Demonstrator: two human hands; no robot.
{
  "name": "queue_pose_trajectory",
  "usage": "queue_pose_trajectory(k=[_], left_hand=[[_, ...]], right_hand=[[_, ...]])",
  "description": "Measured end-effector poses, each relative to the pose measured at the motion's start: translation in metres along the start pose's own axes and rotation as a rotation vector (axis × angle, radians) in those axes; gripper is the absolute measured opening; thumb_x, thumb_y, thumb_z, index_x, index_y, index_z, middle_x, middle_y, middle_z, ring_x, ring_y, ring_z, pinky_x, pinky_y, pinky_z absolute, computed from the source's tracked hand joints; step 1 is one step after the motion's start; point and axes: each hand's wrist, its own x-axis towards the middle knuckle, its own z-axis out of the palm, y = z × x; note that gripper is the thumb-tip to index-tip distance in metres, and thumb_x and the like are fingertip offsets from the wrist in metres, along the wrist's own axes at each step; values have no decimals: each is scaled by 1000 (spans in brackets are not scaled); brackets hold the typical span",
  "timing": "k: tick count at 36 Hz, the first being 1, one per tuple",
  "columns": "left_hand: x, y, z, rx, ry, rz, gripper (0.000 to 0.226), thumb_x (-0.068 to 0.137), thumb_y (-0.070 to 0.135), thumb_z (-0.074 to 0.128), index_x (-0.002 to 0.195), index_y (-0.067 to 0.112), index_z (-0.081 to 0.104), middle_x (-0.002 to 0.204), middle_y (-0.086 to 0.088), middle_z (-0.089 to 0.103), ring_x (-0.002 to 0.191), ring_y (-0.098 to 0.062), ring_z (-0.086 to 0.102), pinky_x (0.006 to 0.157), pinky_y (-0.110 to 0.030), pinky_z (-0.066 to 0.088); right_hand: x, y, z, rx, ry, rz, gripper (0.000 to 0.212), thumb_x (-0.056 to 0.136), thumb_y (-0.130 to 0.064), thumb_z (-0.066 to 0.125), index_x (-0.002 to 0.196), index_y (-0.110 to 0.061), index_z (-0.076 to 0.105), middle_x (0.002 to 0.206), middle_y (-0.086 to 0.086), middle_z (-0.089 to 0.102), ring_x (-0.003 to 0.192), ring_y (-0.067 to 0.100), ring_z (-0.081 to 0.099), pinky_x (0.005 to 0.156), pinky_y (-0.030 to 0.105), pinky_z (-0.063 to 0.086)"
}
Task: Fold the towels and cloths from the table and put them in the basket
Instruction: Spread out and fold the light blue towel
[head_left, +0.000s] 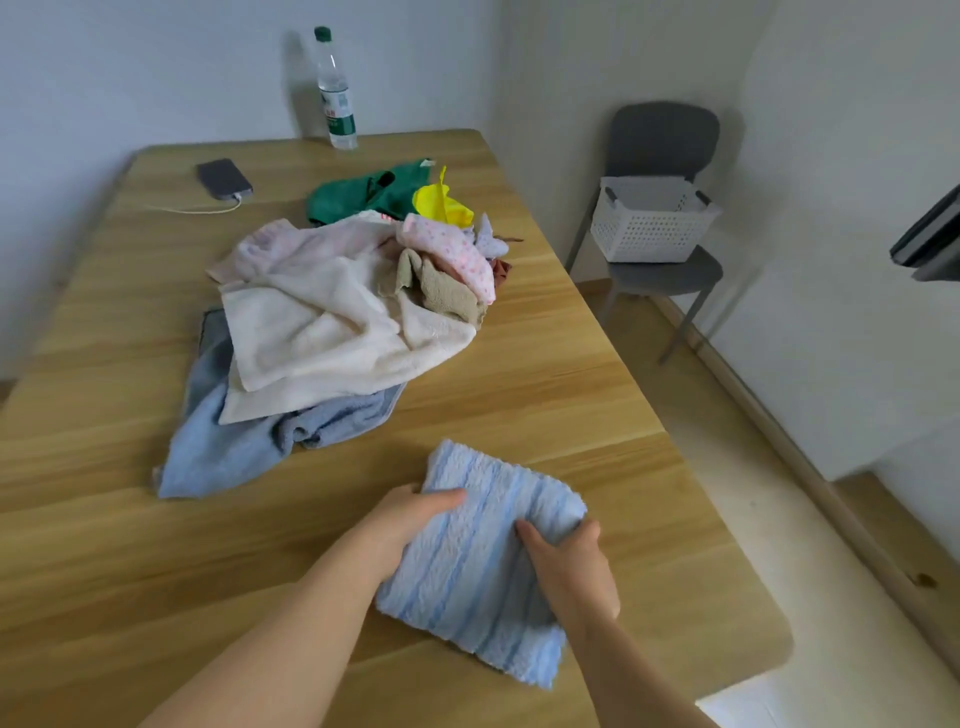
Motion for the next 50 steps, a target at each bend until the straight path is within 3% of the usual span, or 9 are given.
queue_pose_trajectory(k=[3,6,12,22,26,31,34,42,50], left_hand=[[-3,5,1,-37,-49,-82,28,86,34,65,99,9,59,84,-8,65,86,-24,59,81,-33,46],[-2,7,9,-91,-55,-117,30,87,35,63,90,5,63,70,-11,69,78,-24,61,69,-31,46],[-6,27,34,-145,-103,-106,34,86,36,63,96,3,63,91,-19,66,82,-30,62,69,-39,47],[-19,74,139,-26,-254,41,40,83,42,64,104,8,65,102,-17,70,97,-31,66,90,-44,50],[-17,92,204,-22,-307,91,40,82,37,66,107,7,65,97,-16,72,92,-29,67,88,-41,50],[-20,110,317,-41,-346,139,22,90,30,58,101,10,60,75,-10,72,62,-23,69,52,-30,57],[-19,115,377,-103,-378,116,18,93,26,54,96,10,59,70,-10,72,54,-22,69,46,-30,56],[3,138,480,-191,-343,67,22,92,27,55,95,7,61,69,-11,72,55,-24,69,45,-30,55],[65,186,522,-291,-251,53,28,92,34,54,103,9,62,89,-12,69,78,-27,66,65,-36,50]], right_hand=[[-3,2,-5,303,-89,76,42,75,-48,71,98,-15,57,90,0,65,83,19,63,79,37,54],[-2,2,-20,580,-236,197,34,77,-32,75,98,-10,61,92,9,67,84,27,65,77,39,55],[-4,15,-67,747,-392,190,41,81,-29,71,116,-19,52,107,9,65,93,28,65,77,41,55],[22,48,-167,960,-157,-7,20,87,-19,64,101,-25,51,103,9,65,83,28,66,61,38,55],[42,72,-219,1013,-80,-13,9,90,-21,60,94,-23,53,99,9,66,82,28,66,71,42,56],[78,119,-311,999,-9,-12,9,91,-26,58,99,-23,54,96,7,66,76,24,65,57,30,50],[99,147,-361,997,-40,-17,14,92,-29,55,106,-25,54,102,6,67,82,25,66,57,30,50],[163,187,-446,1028,-136,14,32,92,-34,53,121,-20,53,113,6,67,97,27,68,79,40,56],[245,171,-482,962,-173,63,33,92,-31,53,121,-16,51,114,8,65,97,27,66,71,35,55]])
